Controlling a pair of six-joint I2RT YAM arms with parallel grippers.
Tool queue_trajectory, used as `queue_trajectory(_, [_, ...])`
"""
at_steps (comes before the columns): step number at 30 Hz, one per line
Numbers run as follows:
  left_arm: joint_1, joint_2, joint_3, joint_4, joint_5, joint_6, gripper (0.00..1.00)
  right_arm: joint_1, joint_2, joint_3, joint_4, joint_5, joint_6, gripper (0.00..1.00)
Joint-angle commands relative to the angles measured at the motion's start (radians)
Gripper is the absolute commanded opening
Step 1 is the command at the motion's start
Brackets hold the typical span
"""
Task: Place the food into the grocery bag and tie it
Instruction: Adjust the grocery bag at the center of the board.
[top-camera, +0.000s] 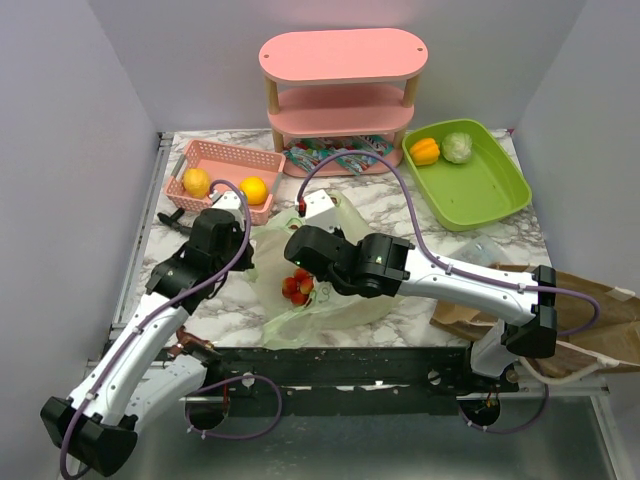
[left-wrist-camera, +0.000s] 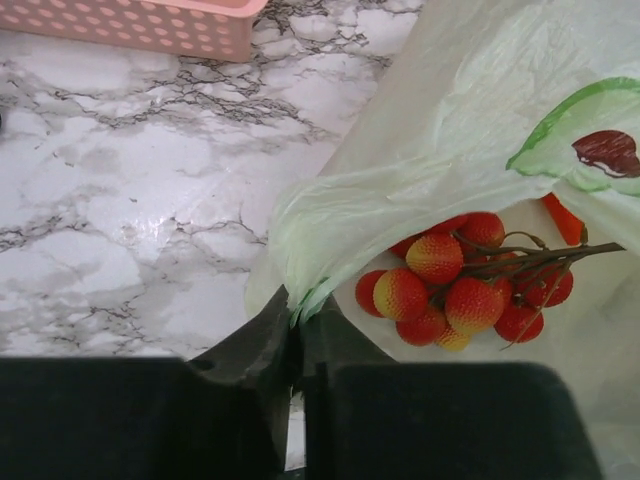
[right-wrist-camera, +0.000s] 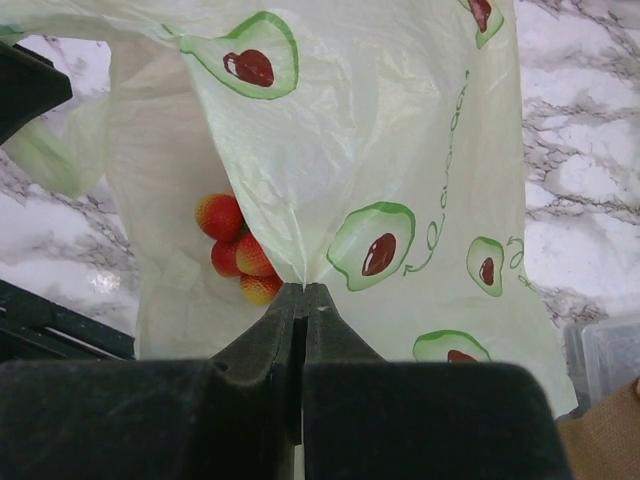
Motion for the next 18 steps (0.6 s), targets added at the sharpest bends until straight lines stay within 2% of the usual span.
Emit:
queue_trajectory(1, [0.019,0.015,-0.001,0.06,0.058,0.005,0.0,-0.014,0.0,-0.016,-0.011,0.06,-0.008,0.01])
queue_trajectory(11, [0.043,-0.111,0.019,-0.044,0.0,-0.012,0.0,-0.196,0.051,0.034,0.064,-0.018,-0.106,0.01])
queue_trajectory(18, [0.043,-0.235,-0.009,-0.116,-0.006,-0.069,0.0,-0.262,0.178,0.202,0.123,-0.066,-0.24,0.01])
